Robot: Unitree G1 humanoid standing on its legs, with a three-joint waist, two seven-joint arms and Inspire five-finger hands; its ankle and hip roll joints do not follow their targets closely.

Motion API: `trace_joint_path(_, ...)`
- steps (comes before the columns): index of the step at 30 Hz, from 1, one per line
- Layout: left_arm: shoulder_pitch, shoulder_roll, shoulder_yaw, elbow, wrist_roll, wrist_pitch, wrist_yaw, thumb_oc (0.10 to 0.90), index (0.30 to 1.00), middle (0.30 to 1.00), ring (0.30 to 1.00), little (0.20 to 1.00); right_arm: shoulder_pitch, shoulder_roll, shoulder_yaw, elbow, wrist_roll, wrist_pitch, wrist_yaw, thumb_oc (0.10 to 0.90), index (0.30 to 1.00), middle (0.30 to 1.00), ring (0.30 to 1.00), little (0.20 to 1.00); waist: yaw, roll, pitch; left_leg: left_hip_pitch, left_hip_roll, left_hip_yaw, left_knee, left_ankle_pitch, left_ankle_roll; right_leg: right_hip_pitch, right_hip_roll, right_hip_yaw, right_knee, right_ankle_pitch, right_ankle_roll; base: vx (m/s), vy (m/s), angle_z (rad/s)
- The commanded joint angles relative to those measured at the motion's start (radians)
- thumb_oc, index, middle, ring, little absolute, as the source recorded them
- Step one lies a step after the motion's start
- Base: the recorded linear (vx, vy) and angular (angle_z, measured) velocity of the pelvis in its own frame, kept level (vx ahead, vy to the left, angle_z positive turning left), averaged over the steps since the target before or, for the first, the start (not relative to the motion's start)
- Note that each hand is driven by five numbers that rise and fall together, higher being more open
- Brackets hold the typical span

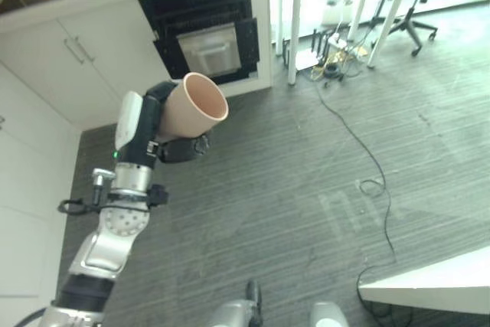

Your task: Place the dishes in the dishwasher.

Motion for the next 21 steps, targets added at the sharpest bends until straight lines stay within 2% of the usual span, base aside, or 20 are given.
trace_joint_path(1,-0.089,-0.006,0.073,-0.102,-0.024,-0.106,0.031,0.400,0.300,0.300,0.300,0.300,-0.008,-0.007,0.026,-0.077,0.009,-0.043,-0.006,0.800,0.900,0.900,0.900,0.900,-0.010,0.071,-0.054,-0.016,0.052,-0.071,0.104,-0.114,-0.035,0.021,0.127,-0.071,-0.062,0.045,-0.043,0.18,0.173,-0.01)
trace_joint_path(2,-0.087,-0.002,0.068,-0.107,-0.023,-0.101,0.038,0.400,0.300,0.300,0.300,0.300,-0.013,0.008,0.040,-0.124,-0.003,-0.045,-0.017,0.800,0.900,0.900,0.900,0.900,-0.009,0.079,-0.043,-0.002,0.059,-0.063,0.104,-0.117,-0.017,0.005,0.135,-0.115,0.021,0.081,-0.032,0.17,0.159,-0.06)
trace_joint_path(4,-0.076,0.000,0.077,-0.098,-0.021,-0.108,0.042,0.400,0.300,0.300,0.300,0.300,-0.018,0.015,0.056,-0.162,-0.015,-0.067,-0.012,0.800,0.900,0.900,0.900,0.900,0.004,0.071,-0.033,0.009,0.061,-0.036,0.104,-0.124,-0.003,-0.047,0.112,-0.162,0.161,0.091,-0.015,0.23,0.066,-0.56)
trace_joint_path(5,-0.065,0.000,0.073,-0.095,-0.005,-0.110,0.053,0.400,0.300,0.300,0.300,0.300,-0.034,0.006,0.064,-0.191,-0.011,-0.089,0.010,0.800,0.900,0.900,0.900,0.900,0.011,0.055,-0.030,0.023,0.056,-0.025,0.104,-0.136,-0.002,-0.066,0.112,-0.164,0.145,0.097,-0.011,0.54,-0.342,-0.71)
trace_joint_path(6,-0.087,-0.010,0.045,-0.106,0.006,-0.088,0.048,0.400,0.300,0.300,0.300,0.300,-0.051,-0.016,0.079,-0.231,0.026,-0.095,0.001,0.800,0.900,0.900,0.900,0.900,0.000,0.015,-0.020,0.043,0.022,-0.051,0.104,-0.148,-0.016,-0.060,0.103,-0.092,-0.062,0.099,-0.018,0.61,-0.491,-0.63)
trace_joint_path(7,-0.095,-0.010,0.041,-0.108,0.006,-0.081,0.050,0.400,0.300,0.300,0.300,0.300,-0.056,-0.018,0.082,-0.242,0.024,-0.092,-0.007,0.800,0.900,0.900,0.900,0.900,-0.006,-0.004,-0.016,0.051,0.007,-0.049,0.104,-0.158,-0.017,-0.106,0.075,-0.057,-0.062,0.130,0.004,0.51,-0.544,-0.46)
trace_joint_path(9,-0.100,0.008,0.046,-0.100,-0.011,-0.082,0.055,0.400,0.300,0.300,0.300,0.300,-0.068,-0.017,0.078,-0.245,0.000,-0.070,-0.032,0.800,0.900,0.900,0.900,0.900,-0.017,-0.023,-0.013,0.074,0.001,-0.048,0.104,-0.192,-0.016,-0.191,0.035,-0.009,-0.062,0.203,0.049,0.38,-0.394,-0.18)
trace_joint_path(10,-0.093,0.026,0.066,-0.087,-0.036,-0.092,0.048,0.400,0.300,0.300,0.300,0.300,-0.079,-0.019,0.065,-0.234,-0.040,-0.002,-0.082,0.800,0.900,0.900,0.900,0.900,-0.017,-0.024,-0.013,0.097,0.025,-0.033,0.104,-0.214,-0.022,-0.211,0.030,-0.020,-0.062,0.209,0.050,0.48,-0.437,0.34)
trace_joint_path(12,-0.085,0.019,0.059,-0.088,-0.061,-0.083,0.047,0.400,0.300,0.300,0.300,0.300,-0.085,-0.026,0.046,-0.178,-0.073,0.040,-0.104,0.800,0.900,0.900,0.900,0.900,-0.016,-0.022,-0.037,0.125,0.054,-0.045,0.104,-0.215,-0.041,-0.189,0.061,-0.029,-0.062,0.184,0.022,0.57,-0.483,0.17)
trace_joint_path(13,-0.081,-0.008,0.041,-0.100,-0.064,-0.079,0.060,0.400,0.300,0.300,0.300,0.300,-0.089,-0.038,0.060,-0.136,-0.098,0.056,-0.114,0.800,0.900,0.900,0.900,0.900,-0.022,-0.025,-0.052,0.193,0.099,-0.025,0.104,-0.182,-0.059,-0.167,0.068,-0.060,-0.062,0.163,-0.003,0.52,-0.395,0.11)
trace_joint_path(14,-0.080,-0.016,0.038,-0.104,-0.062,-0.079,0.061,0.400,0.300,0.300,0.300,0.300,-0.089,-0.042,0.065,-0.129,-0.101,0.054,-0.116,0.800,0.900,0.900,0.900,0.900,-0.022,-0.027,-0.054,0.208,0.113,-0.014,0.104,-0.144,-0.068,-0.159,0.069,-0.067,-0.062,0.154,-0.011,0.47,-0.358,0.26)
trace_joint_path(15,-0.077,-0.032,0.034,-0.119,-0.051,-0.073,0.062,0.400,0.300,0.300,0.300,0.300,-0.087,-0.047,0.073,-0.115,-0.110,0.052,-0.121,0.800,0.900,0.900,0.900,0.900,-0.019,-0.040,-0.054,0.220,0.138,0.016,0.150,-0.062,-0.084,-0.136,0.068,-0.078,-0.062,0.134,-0.030,0.26,-0.282,0.50)
trace_joint_path(16,-0.076,-0.043,0.032,-0.134,-0.043,-0.062,0.060,0.400,0.300,0.300,0.300,0.300,-0.084,-0.050,0.073,-0.104,-0.112,0.047,-0.118,0.800,0.900,0.900,0.900,0.900,-0.016,-0.052,-0.046,0.181,0.153,0.036,0.253,-0.032,-0.090,-0.114,0.068,-0.084,-0.062,0.122,-0.047,0.39,-0.420,0.53)
trace_joint_path(17,-0.098,-0.060,0.027,-0.143,-0.030,-0.040,0.050,0.400,0.300,0.300,0.300,0.300,-0.073,-0.062,0.062,-0.078,-0.119,0.036,-0.108,0.800,0.900,0.900,0.900,0.900,0.000,-0.057,-0.030,0.051,0.126,0.034,0.372,-0.037,-0.079,-0.076,0.080,-0.092,-0.062,0.102,-0.067,0.38,-0.310,0.47)
trace_joint_path(18,-0.109,-0.059,0.026,-0.138,-0.032,-0.032,0.049,0.400,0.300,0.300,0.300,0.300,-0.068,-0.067,0.059,-0.065,-0.121,0.030,-0.099,0.800,0.900,0.900,0.900,0.900,0.010,-0.049,-0.025,0.026,0.070,0.022,0.298,-0.054,-0.064,-0.064,0.098,-0.085,-0.062,0.096,-0.062,0.44,-0.211,0.06)
trace_joint_path(20,-0.123,-0.059,0.012,-0.137,-0.040,-0.014,0.046,0.400,0.300,0.300,0.300,0.300,-0.061,-0.068,0.054,-0.054,-0.108,0.029,-0.098,0.800,0.900,0.900,0.900,0.900,0.019,-0.041,-0.024,0.039,0.044,0.044,0.145,-0.028,-0.060,-0.044,0.116,-0.092,-0.062,0.076,-0.062,0.37,-0.013,-0.33)
trace_joint_path(21,-0.123,-0.057,0.009,-0.137,-0.041,-0.011,0.049,0.400,0.300,0.300,0.300,0.300,-0.061,-0.067,0.056,-0.055,-0.104,0.030,-0.101,0.800,0.900,0.900,0.900,0.900,0.025,-0.038,-0.021,0.027,0.027,0.033,0.120,-0.017,-0.062,-0.036,0.126,-0.083,-0.062,0.072,-0.063,0.37,0.040,-0.11)
